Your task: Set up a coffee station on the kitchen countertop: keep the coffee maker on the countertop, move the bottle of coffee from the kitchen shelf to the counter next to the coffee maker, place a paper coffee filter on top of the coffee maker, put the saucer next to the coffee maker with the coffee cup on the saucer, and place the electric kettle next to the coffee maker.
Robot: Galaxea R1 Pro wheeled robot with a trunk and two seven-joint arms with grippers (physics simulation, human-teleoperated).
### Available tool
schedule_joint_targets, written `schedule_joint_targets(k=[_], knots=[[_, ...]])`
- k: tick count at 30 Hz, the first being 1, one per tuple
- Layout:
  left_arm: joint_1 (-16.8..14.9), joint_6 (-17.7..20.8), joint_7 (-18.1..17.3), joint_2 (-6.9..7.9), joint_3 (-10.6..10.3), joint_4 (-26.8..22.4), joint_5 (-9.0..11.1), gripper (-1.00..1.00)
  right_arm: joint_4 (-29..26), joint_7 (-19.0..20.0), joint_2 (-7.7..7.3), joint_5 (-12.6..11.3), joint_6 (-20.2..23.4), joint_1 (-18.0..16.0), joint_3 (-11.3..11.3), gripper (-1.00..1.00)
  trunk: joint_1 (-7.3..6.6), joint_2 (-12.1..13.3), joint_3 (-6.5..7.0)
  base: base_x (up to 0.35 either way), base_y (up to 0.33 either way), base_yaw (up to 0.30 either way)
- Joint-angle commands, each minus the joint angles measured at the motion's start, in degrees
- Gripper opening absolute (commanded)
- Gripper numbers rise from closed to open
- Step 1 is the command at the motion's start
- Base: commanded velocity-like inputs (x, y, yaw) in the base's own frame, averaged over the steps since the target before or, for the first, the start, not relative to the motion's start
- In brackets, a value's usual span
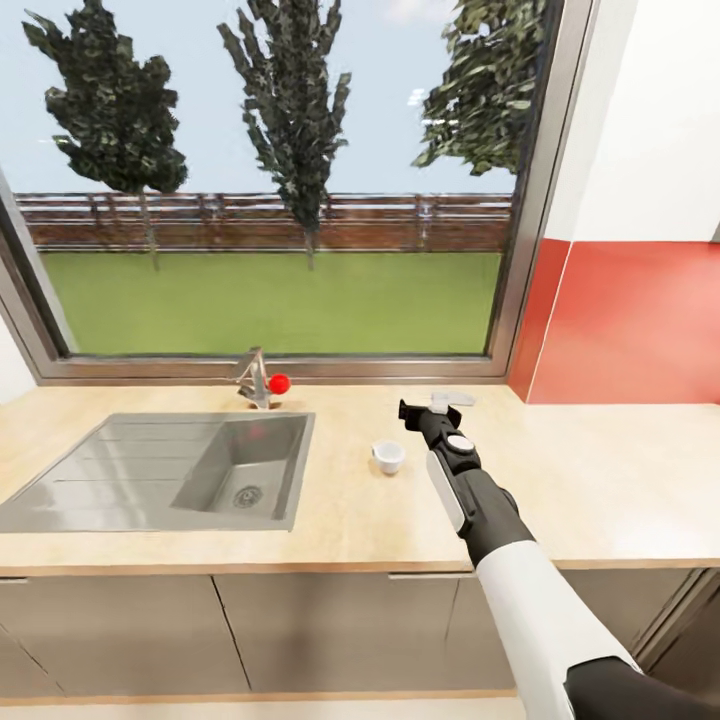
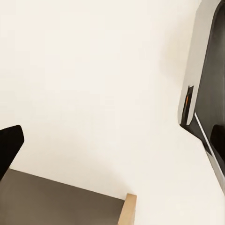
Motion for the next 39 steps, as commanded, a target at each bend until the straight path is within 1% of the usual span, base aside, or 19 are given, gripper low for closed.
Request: schedule_joint_targets(k=[1,3,7,12,15,18,21,24,28,33,39], knots=[[0.0,-0.2,0.2,0.00,0.5,0.0,-0.6,1.00,-0.1,-0.4,0.00,-0.6,0.5,0.2,0.1,1.00,0.07,-0.1,-0.11,0.289,-0.156,0.000],[0.0,-0.2,0.2,0.00,0.5,0.0,-0.6,1.00,-0.1,-0.4,0.00,-0.6,0.7,0.4,0.1,1.00,0.07,-0.1,-0.13,0.285,-0.162,0.015],[0.0,-0.2,0.2,-0.03,0.4,0.1,-0.6,1.00,0.0,-0.4,-1.54,-0.7,0.8,1.4,0.1,1.00,0.07,-0.1,-0.30,0.214,-0.133,0.098],[0.0,-0.1,-0.1,-0.01,0.3,0.0,-0.6,1.00,0.0,-0.4,-1.90,-0.6,0.9,4.4,0.1,1.00,0.07,-0.1,-0.50,0.027,-0.017,0.079],[0.0,-0.1,-0.2,-0.01,0.3,0.0,-0.6,1.00,0.0,-0.4,-1.91,-0.6,1.0,5.4,0.2,1.00,0.07,-0.1,-0.51,0.002,-0.001,0.008],[0.0,-0.1,-0.2,-0.01,0.4,0.0,-0.5,1.00,0.3,-0.4,-1.91,-0.6,1.1,5.7,0.2,1.00,0.07,-0.1,-0.58,0.000,0.000,0.040],[0.0,-0.1,-0.2,-0.07,0.4,0.0,-0.6,1.00,3.3,-0.4,-1.88,-0.8,2.4,5.8,0.1,1.00,0.07,-0.1,-0.73,0.004,0.000,0.160],[0.0,-0.2,-0.2,-0.08,0.5,0.0,-0.6,1.00,4.8,-0.4,-1.85,-0.9,2.7,5.8,0.2,1.00,0.07,-0.1,-0.88,0.038,0.000,0.224],[0.0,-0.2,-0.2,-0.11,0.5,0.0,-0.6,1.00,5.2,-0.4,-1.79,-0.9,2.8,5.8,0.2,1.00,0.07,-0.1,-1.02,0.013,0.000,0.233],[0.0,-0.2,-0.3,-0.67,0.5,-0.1,-0.5,1.00,5.3,-0.5,-1.77,-0.9,2.9,5.8,0.2,1.00,0.07,-0.1,-1.18,0.067,-0.008,0.233],[0.0,-0.4,-0.3,-0.71,0.5,0.0,-0.6,1.00,6.4,-0.5,-2.15,-0.8,2.8,5.8,0.0,1.00,0.07,-0.1,-1.23,0.067,-0.034,0.057]])
